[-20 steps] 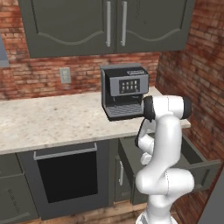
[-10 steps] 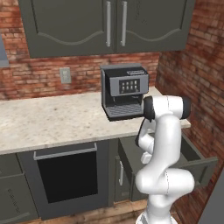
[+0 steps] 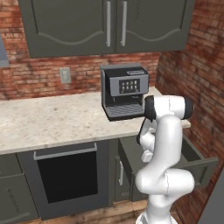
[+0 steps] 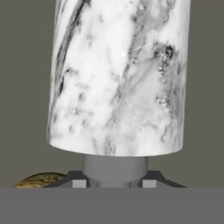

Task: Restock the sink supplies by placing the sponge and soap dispenser on the counter and next to the sink. Make sure the soap dispenser is upright.

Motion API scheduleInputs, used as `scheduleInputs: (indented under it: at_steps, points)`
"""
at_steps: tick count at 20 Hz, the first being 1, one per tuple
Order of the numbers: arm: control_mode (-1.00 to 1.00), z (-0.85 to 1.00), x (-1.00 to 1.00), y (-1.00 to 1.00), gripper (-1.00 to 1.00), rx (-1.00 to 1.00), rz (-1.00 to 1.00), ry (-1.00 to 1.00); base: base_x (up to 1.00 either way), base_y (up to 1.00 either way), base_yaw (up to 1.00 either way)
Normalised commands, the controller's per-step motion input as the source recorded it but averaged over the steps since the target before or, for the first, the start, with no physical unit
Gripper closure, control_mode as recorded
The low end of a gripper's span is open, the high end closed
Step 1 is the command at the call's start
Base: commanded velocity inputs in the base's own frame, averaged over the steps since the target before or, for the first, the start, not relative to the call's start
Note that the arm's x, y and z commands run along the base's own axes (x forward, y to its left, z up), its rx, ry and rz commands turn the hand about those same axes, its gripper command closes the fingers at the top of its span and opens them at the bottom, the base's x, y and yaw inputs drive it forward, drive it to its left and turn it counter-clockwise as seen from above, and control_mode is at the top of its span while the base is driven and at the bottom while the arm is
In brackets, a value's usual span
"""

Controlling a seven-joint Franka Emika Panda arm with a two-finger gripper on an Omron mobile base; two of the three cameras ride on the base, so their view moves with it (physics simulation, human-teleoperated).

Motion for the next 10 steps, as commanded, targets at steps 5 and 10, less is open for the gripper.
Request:
scheduleInputs:
  at_steps: [5,10]
  points:
    - [-1.00,0.71,-0.10,-0.05,1.00,0.00,0.00,0.00,0.00,0.00,0.00]
    - [-1.00,0.87,-0.19,0.00,1.00,0.00,0.00,0.00,0.00,0.00,0.00]
